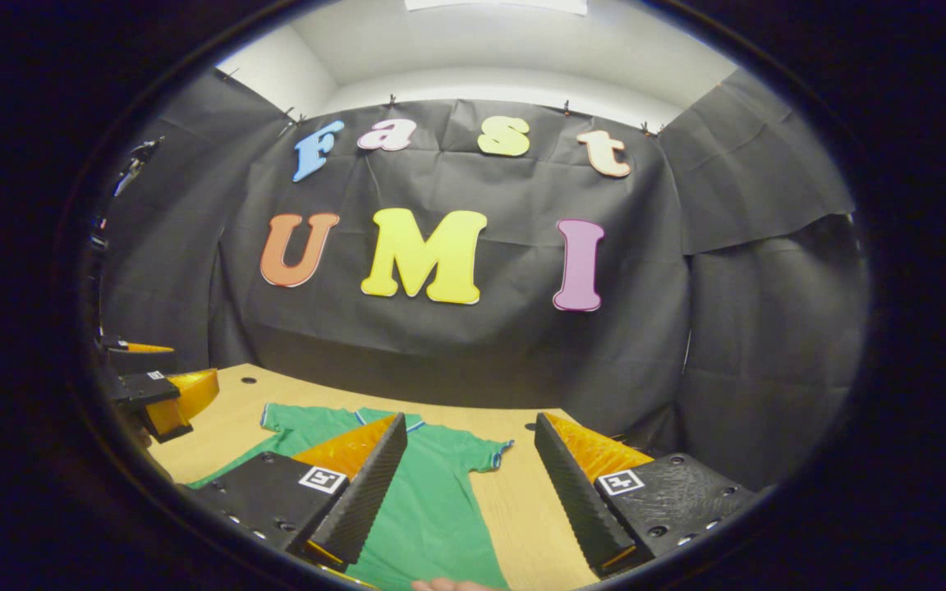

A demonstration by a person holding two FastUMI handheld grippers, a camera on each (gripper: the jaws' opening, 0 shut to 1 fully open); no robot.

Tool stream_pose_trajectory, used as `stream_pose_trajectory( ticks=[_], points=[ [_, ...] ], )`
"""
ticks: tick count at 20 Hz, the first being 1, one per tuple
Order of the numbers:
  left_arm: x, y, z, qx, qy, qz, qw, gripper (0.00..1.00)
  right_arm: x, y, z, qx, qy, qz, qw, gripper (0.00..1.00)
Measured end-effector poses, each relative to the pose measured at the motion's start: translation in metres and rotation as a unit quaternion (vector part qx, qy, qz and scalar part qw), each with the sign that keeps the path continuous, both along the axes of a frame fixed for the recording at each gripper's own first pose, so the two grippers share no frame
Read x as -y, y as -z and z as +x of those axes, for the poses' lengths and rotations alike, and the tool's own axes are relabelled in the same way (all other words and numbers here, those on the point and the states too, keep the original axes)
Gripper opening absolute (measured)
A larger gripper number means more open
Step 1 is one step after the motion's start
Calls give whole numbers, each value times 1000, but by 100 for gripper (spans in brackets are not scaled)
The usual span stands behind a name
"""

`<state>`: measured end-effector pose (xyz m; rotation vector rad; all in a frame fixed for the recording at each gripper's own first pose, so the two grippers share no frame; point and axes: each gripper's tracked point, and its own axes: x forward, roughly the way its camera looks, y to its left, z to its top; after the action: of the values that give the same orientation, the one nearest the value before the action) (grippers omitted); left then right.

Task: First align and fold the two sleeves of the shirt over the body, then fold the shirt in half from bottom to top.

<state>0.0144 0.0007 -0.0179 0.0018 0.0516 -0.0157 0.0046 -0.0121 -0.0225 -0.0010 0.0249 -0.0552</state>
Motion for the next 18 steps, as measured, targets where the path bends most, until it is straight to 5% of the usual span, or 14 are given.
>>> stream_pose_trajectory(
  ticks=[6, 12, 18],
  points=[
    [3, 10, 6, -10, 4, -2, 1000, 100, -4, 10, 23, -27, -17, 11, 999, 97],
    [-6, 21, 17, -20, -10, -7, 1000, 100, 22, 31, 131, -79, -12, 6, 997, 95],
    [-10, 40, 29, -43, -18, -6, 999, 100, 50, 125, 245, -195, 15, 26, 980, 97]
  ],
)
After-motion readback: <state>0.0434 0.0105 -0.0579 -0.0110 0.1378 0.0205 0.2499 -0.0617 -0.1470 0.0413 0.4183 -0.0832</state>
